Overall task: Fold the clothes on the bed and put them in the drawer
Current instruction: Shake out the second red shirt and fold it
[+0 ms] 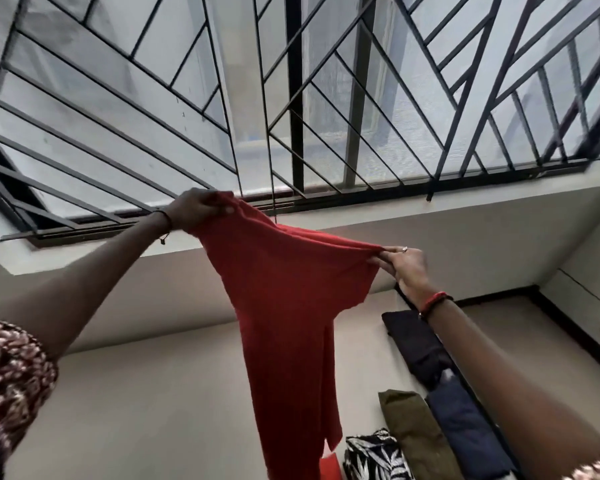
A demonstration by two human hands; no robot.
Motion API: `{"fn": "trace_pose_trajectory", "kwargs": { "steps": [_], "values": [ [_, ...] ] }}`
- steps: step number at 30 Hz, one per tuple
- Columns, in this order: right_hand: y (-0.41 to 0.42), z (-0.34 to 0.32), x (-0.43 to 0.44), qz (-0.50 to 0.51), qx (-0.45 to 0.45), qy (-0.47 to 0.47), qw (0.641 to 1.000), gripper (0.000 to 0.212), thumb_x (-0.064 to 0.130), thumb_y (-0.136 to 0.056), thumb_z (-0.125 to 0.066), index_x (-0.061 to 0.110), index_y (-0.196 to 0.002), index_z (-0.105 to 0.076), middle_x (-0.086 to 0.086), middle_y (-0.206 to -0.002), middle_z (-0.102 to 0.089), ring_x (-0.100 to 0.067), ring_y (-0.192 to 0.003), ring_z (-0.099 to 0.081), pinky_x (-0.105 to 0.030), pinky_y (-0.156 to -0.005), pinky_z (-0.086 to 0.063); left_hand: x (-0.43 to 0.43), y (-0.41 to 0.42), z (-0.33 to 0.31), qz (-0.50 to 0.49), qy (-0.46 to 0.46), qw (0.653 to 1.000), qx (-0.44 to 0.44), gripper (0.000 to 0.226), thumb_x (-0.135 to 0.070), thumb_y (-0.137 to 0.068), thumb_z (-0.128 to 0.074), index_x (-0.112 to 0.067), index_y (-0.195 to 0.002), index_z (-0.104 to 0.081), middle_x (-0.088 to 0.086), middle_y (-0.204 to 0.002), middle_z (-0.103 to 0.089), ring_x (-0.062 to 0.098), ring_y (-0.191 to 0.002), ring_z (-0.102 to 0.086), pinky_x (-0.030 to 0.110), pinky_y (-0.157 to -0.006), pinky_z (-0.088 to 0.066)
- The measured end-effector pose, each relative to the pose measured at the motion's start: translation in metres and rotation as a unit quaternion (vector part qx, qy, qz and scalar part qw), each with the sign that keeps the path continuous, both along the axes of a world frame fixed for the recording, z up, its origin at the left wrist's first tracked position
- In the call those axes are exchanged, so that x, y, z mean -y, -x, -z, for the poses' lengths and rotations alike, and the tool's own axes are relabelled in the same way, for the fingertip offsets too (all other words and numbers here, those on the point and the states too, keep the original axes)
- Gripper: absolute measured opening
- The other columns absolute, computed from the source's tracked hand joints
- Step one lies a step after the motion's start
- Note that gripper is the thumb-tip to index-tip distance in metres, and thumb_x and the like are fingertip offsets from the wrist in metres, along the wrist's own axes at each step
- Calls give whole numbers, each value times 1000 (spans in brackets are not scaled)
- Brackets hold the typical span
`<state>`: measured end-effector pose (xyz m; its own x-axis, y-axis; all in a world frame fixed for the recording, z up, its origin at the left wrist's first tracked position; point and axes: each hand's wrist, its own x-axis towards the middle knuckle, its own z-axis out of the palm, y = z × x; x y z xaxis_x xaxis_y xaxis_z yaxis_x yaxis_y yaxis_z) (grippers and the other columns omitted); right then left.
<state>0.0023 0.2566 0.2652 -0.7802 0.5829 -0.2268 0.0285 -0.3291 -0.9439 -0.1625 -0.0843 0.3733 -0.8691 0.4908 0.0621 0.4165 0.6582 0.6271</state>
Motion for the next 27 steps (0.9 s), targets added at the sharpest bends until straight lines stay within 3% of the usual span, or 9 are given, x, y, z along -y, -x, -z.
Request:
{"fn": "trace_pose_trajectory", "kwargs": {
  "steps": [6, 8, 12, 14, 16, 18, 21, 24, 27],
  "values": [
    [32, 7, -28, 79, -43, -24, 996, 15, -15, -84, -56, -18, -99, -60, -25, -89, -63, -21, -68, -70, -25, -69, -59, -36, 26, 18, -37, -50, 997, -35, 32, -19, -86, -66, -15, -118, -65, 1, -122, -62, 15, -112, -57, 24, -92, -47],
    [30, 5, -35, 87, -59, -36, 994, 12, -13, -84, -58, -14, -95, -63, -27, -95, -64, -29, -80, -69, -27, -73, -59, -41, 26, 17, -27, -99, 994, -28, 30, -13, -86, -66, -15, -116, -66, 0, -120, -63, 9, -108, -55, 10, -82, -48],
    [8, 15, -32, 98, -71, -76, 990, 12, -10, -84, -61, -7, -93, -67, -20, -90, -68, -27, -81, -72, -29, -76, -59, -33, 17, 30, 10, -187, 982, 36, 44, -1, -84, -64, -44, -86, -73, -14, -80, -71, 0, -75, -63, 16, -65, -56],
    [-8, 42, -24, 92, -55, -108, 988, 14, -8, -82, -63, -3, -93, -70, -14, -85, -70, -23, -79, -72, -30, -76, -59, -23, 9, 53, 14, -161, 986, 35, 41, 9, -84, -59, -27, -98, -74, -30, -70, -67, -13, -69, -61, 8, -64, -51],
    [-27, 77, -8, 70, -3, -169, 983, 14, -2, -81, -66, 8, -89, -73, -3, -81, -73, -20, -80, -71, -33, -77, -58, -7, 2, 90, 19, -97, 995, 29, 45, 14, -83, -56, 3, -125, -48, -44, -68, -58, -24, -72, -55, 0, -68, -44],
    [-48, 115, 9, 39, 41, -201, 978, 17, -2, -81, -67, 13, -86, -73, 9, -73, -73, -15, -77, -71, -26, -73, -58, 17, -8, 136, 34, -52, 998, 28, 50, 17, -82, -56, 11, -128, -36, -36, -78, -63, -23, -80, -57, -1, -74, -42],
    [-81, 191, 50, -59, 111, -196, 973, 26, -8, -82, -65, 18, -81, -72, -4, -82, -74, -12, -75, -72, -19, -70, -56, 65, -23, 235, 52, -10, 999, -3, 35, -17, -89, -61, 3, -118, -61, 1, -116, -66, 4, -109, -59, 18, -92, -44],
    [-127, 292, 89, -153, 183, -275, 931, 52, 1, -79, -71, 52, -71, -70, 10, -72, -73, -8, -72, -71, -26, -72, -58, 126, -55, 358, 120, 119, 984, -49, 41, -58, -87, -45, -34, -116, -61, -47, -130, -35, -24, -127, -23, 29, -96, -30],
    [-176, 394, 118, -244, 175, -348, 888, 64, 16, -75, -70, 77, -79, -51, 5, -80, -72, 6, -66, -66, -17, -71, -55, 184, -118, 481, 141, 181, 973, -3, 39, -60, -92, -26, -46, -112, -57, -35, -136, -39, -16, -136, -11, 32, -99, -27]
  ]
}}
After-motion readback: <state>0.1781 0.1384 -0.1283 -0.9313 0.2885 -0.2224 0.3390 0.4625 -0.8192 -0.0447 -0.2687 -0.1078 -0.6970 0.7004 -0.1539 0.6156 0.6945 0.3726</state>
